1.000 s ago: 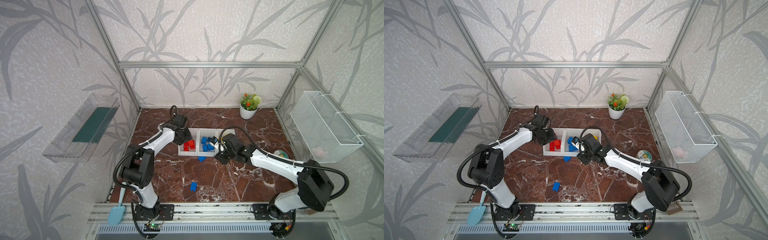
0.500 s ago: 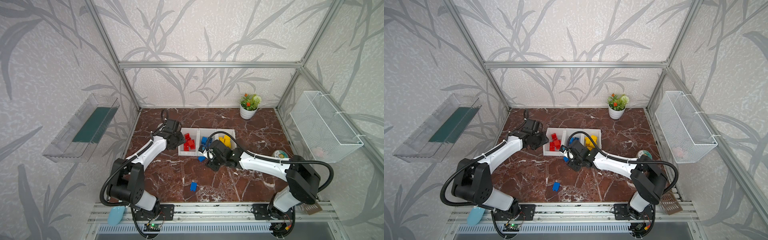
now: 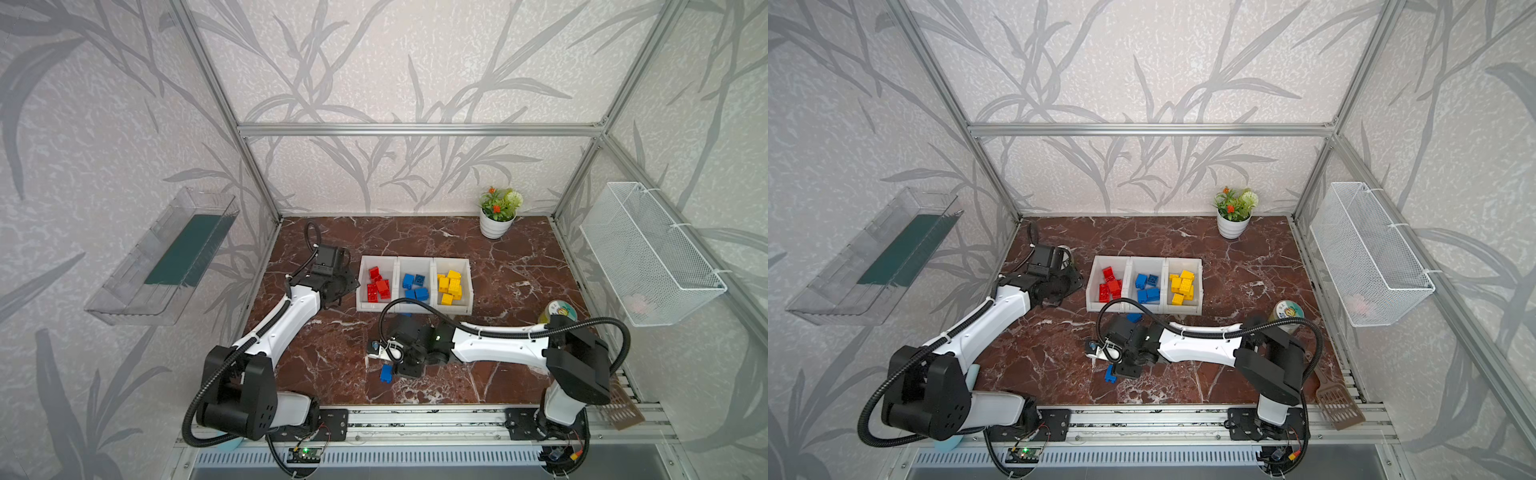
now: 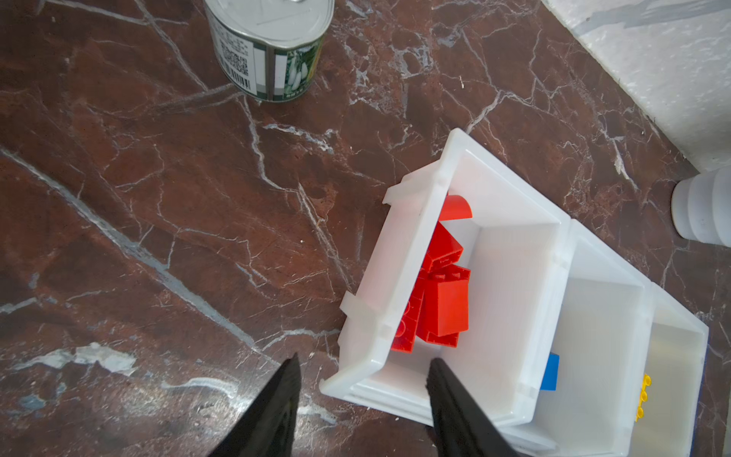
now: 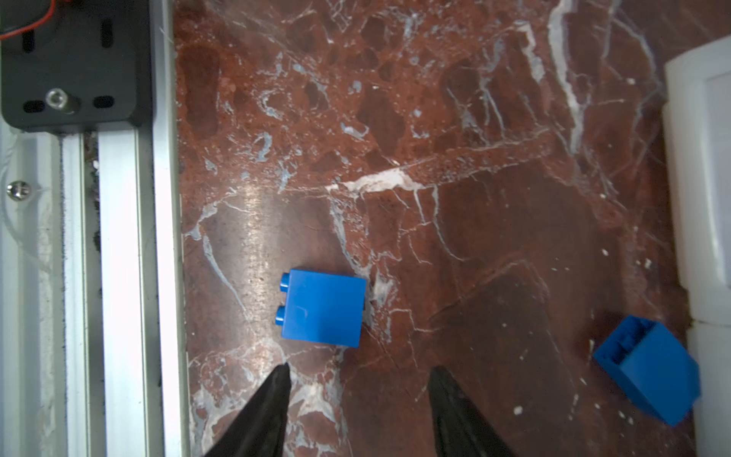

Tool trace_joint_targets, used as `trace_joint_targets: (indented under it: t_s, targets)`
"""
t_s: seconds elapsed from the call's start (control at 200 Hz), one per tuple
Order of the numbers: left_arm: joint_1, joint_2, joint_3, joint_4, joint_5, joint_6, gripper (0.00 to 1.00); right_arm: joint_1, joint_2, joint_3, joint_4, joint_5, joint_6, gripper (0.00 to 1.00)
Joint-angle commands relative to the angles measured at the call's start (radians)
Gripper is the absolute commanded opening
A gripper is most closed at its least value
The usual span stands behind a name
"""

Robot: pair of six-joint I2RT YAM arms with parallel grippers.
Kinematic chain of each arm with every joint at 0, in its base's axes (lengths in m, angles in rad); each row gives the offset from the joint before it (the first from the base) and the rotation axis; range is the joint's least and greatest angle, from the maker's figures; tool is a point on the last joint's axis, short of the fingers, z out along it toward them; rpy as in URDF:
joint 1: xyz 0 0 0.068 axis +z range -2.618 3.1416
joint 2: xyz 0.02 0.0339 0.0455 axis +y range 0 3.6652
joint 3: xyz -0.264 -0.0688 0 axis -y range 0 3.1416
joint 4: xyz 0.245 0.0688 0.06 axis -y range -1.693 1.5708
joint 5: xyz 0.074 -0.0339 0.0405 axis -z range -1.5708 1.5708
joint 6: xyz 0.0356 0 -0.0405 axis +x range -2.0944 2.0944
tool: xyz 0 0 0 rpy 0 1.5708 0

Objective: Sort the legos into containers by color
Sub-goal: 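Reach the right gripper to the blue brick near the robot and grasp it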

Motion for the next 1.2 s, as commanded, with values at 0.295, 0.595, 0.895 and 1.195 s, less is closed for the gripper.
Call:
trace_joint_targets:
  t_s: [0.295, 0.595, 0.895, 1.195]
  targets:
    - [0.011, -0.089, -0.08, 0.016, -0.023, -0.011, 0.55, 0.075, 0.101, 0.08, -0.038, 0.027, 0.001, 0.6]
    - [0.012, -0.121, -0.116, 0.023, -0.028, -0.02, 0.55, 0.088, 0.135, 0.093, -0.031, 0.084, 0.037, 0.6]
    - [0.014, -0.116, -0.119, 0.029, -0.025, -0.021, 0.55, 0.086, 0.16, 0.105, -0.024, 0.117, 0.049, 0.62]
    - [0.016, -0.107, -0.12, 0.029, -0.023, -0.019, 0.55, 0.072, 0.181, 0.103, 0.01, 0.087, 0.081, 0.52]
